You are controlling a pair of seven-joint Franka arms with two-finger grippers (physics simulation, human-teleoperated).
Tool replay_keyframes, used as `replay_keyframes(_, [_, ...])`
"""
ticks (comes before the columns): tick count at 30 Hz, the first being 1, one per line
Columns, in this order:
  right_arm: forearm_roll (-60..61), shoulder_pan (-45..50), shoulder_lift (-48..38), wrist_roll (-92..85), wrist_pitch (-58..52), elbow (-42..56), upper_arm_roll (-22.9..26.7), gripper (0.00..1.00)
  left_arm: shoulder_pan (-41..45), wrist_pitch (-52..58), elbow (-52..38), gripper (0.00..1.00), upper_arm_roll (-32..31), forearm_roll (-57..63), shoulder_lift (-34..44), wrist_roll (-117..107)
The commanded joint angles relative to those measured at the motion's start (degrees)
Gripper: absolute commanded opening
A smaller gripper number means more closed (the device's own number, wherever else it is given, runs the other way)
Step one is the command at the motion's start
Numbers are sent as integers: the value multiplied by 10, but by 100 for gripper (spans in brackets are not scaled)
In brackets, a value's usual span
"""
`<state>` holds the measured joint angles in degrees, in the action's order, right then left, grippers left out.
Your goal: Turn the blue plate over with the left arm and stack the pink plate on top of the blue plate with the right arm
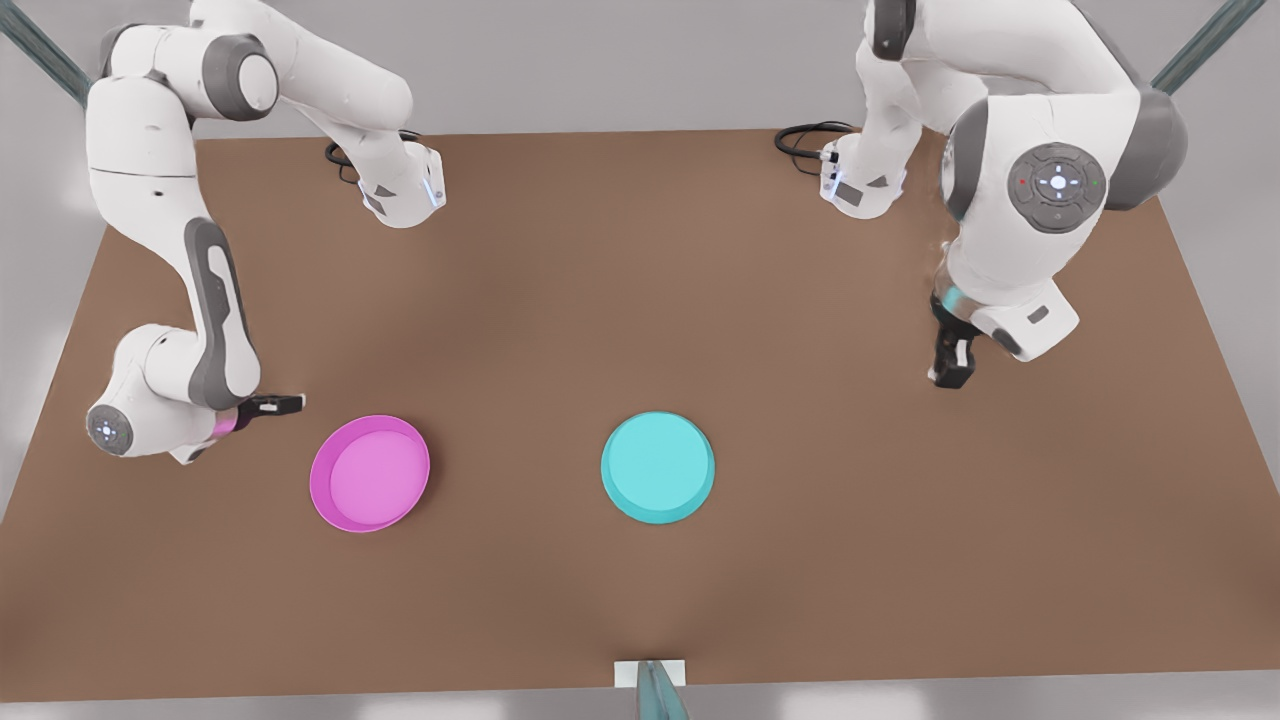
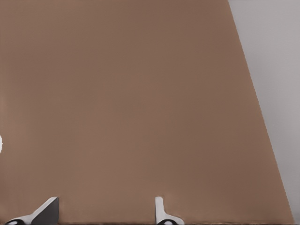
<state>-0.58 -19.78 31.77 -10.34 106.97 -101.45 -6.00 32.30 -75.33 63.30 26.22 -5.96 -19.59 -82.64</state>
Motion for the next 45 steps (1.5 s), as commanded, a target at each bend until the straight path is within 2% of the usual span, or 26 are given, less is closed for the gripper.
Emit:
replay_keyframes(1, [45,-3,49,-5,156,21,-2,100,-272,78,9,100,-339,99,35,779])
replay_keyframes(2, [80,3,59,-5,156,28,-3,100,-322,64,51,100,-433,169,48,780])
replay_keyframes(3, [115,4,65,-5,167,28,-3,100,-320,-94,190,100,-410,140,129,768])
replay_keyframes(4, [118,4,70,-5,178,28,-7,100,-321,-92,194,100,-373,80,123,761])
replay_keyframes(5, [124,4,73,-5,197,27,-7,100,-322,-54,155,100,-376,82,99,747])
replay_keyframes(6, [131,4,77,-5,202,26,-8,100,-323,-48,147,100,-372,82,97,746])
replay_keyframes(8, [147,4,79,-6,202,27,-16,100,-322,35,147,100,-376,77,102,717])
replay_keyframes(16, [164,6,79,-6,203,14,-28,100,-321,7,149,100,-377,79,105,715])
replay_keyframes(17, [164,7,79,-7,215,9,-30,97,-321,3,148,100,-377,81,104,713])
replay_keyframes(18, [164,7,79,-6,217,8,-31,92,-321,-2,149,100,-377,81,104,713])
replay_keyframes(20, [164,7,79,-20,216,6,-32,57,-321,-8,149,100,-377,81,104,713])
replay_keyframes(22, [164,8,79,-20,216,6,-32,47,-321,-7,149,100,-377,80,104,713])
replay_keyframes(23, [163,8,78,-25,215,6,-32,35,-321,-7,149,100,-377,80,104,713])
replay_keyframes(27, [164,5,77,-38,214,7,-32,22,-321,-6,149,100,-377,79,105,713])
replay_keyframes(32, [163,6,59,-37,178,13,-37,21,-321,-6,149,100,-377,80,105,713])
replay_keyframes(38, [183,26,12,0,147,12,-105,21,-321,10,149,100,-376,79,113,711])
replay_keyframes(40, [214,60,8,52,148,19,-142,21,-321,8,147,100,-377,79,114,710])
replay_keyframes(45, [300,204,46,201,250,57,-142,21,-321,4,147,100,-378,81,113,710])
